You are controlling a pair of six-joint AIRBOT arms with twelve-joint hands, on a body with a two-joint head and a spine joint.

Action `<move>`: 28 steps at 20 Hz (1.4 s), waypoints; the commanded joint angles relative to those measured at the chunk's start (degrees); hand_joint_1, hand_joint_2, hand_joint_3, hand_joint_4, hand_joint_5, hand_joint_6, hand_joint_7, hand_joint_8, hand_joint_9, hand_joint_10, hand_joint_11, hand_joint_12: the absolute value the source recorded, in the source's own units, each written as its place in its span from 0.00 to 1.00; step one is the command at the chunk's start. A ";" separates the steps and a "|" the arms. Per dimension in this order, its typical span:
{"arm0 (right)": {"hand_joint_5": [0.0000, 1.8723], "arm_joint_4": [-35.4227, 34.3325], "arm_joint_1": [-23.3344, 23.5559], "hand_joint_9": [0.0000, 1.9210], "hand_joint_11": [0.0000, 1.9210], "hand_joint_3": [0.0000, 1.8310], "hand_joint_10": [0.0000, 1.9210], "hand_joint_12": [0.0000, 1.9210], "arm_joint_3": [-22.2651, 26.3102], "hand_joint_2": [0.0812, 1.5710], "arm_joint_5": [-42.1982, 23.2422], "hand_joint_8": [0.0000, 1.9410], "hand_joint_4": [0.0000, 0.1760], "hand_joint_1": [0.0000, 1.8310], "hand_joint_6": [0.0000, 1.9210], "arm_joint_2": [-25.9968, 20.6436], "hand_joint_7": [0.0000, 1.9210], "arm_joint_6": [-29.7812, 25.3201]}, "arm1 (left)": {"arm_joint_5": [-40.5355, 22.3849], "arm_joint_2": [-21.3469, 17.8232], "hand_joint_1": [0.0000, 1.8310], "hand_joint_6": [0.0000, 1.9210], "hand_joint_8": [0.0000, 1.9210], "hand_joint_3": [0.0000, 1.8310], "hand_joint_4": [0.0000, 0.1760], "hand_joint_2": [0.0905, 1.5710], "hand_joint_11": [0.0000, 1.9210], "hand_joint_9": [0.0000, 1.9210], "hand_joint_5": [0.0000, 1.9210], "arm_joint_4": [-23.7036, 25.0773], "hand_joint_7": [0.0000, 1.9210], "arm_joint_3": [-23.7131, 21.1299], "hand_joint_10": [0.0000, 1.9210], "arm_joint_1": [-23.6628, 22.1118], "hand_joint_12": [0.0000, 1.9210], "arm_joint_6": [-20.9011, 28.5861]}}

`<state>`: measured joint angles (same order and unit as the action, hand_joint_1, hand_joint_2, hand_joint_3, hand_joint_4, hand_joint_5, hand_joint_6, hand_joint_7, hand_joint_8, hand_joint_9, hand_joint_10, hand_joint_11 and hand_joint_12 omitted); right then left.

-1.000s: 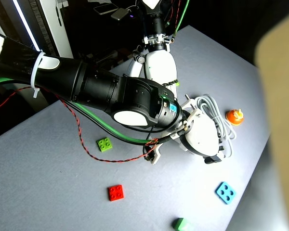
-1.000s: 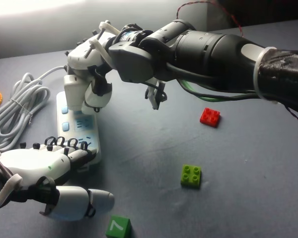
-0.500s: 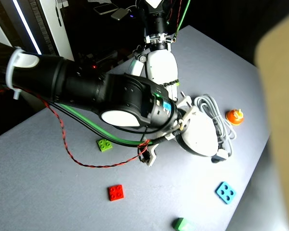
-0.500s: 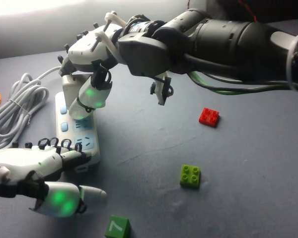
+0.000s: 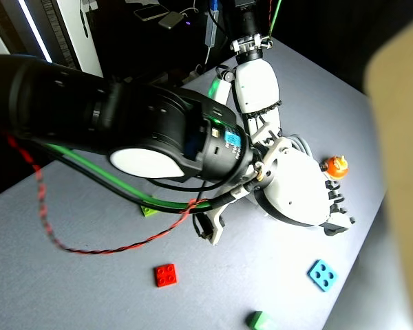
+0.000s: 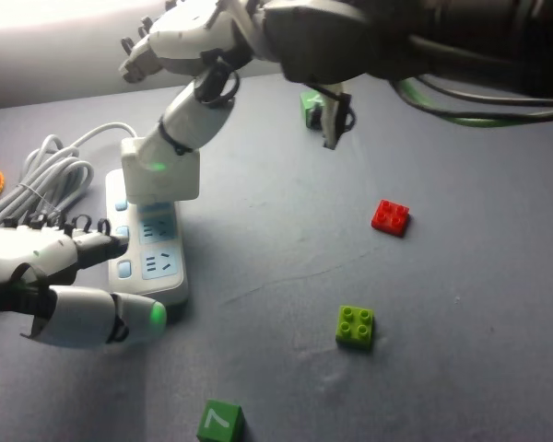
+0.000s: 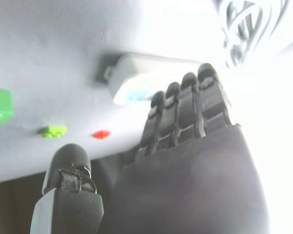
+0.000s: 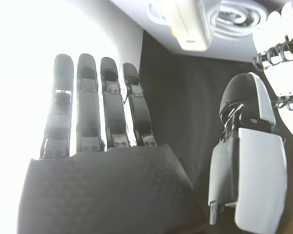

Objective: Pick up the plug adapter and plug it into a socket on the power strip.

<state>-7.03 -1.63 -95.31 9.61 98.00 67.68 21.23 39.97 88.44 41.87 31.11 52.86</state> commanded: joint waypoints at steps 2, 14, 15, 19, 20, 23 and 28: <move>0.18 -0.23 2.17 0.18 0.01 0.00 0.01 0.51 3.18 0.59 -7.25 0.01 0.00 0.22 0.01 -3.45 0.19 0.99 | 1.46 -0.63 0.00 0.00 0.00 0.00 0.00 0.72 0.00 0.00 0.00 3.35 0.00 0.83 0.00 -1.45 0.00 0.28; 0.18 -0.52 2.57 0.19 0.01 0.00 0.00 0.54 29.67 0.63 -9.74 0.00 0.00 0.22 0.00 -25.67 0.19 8.29 | -2.64 -1.10 0.00 0.00 0.00 0.00 0.00 0.72 0.00 0.00 0.00 11.19 0.01 7.25 0.00 -10.01 0.00 -3.94; 0.18 -0.46 2.49 0.19 0.01 0.00 0.00 0.54 30.83 0.63 -9.68 0.00 0.00 0.22 0.00 -26.74 0.19 8.21 | -3.18 -1.12 0.00 0.00 0.00 0.00 0.00 0.72 0.00 0.00 0.00 11.20 0.00 7.50 0.00 -10.58 0.00 -4.50; 0.27 -0.30 2.10 0.26 0.07 0.00 0.01 0.54 34.61 0.65 -9.76 0.00 0.00 0.24 0.01 -30.43 0.27 8.23 | -7.79 -1.39 0.00 0.01 0.01 0.00 0.00 0.74 0.01 0.04 0.05 15.66 0.05 7.76 0.01 -12.35 0.01 -4.51; 0.36 -0.28 1.94 0.38 0.17 0.00 0.05 0.60 35.22 0.66 -9.94 0.02 0.00 0.24 0.02 -31.03 0.39 8.22 | -9.35 -1.41 0.00 0.01 0.01 0.00 0.00 0.77 0.07 0.12 0.14 16.86 0.14 7.78 0.01 -12.79 0.05 -4.51; 0.55 -0.25 1.20 0.42 0.31 0.00 0.48 0.82 37.15 0.70 -10.75 0.12 0.00 0.26 0.09 -32.96 0.56 8.21 | -13.90 -2.01 0.12 0.04 0.03 0.00 0.00 0.82 0.11 0.38 0.44 19.80 0.42 7.29 0.06 -13.85 0.53 -4.51; 0.43 -0.26 0.53 0.49 0.52 0.00 1.00 1.00 37.55 0.72 -10.68 0.97 0.00 0.32 0.86 -34.20 0.48 6.04 | -16.54 -2.82 0.27 0.75 0.65 0.00 0.00 0.83 0.25 0.38 0.38 22.53 0.44 6.77 0.79 -14.70 0.89 -4.21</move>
<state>-7.25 -1.72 -57.93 5.28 64.20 73.93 2.02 37.78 110.08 48.56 17.19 48.53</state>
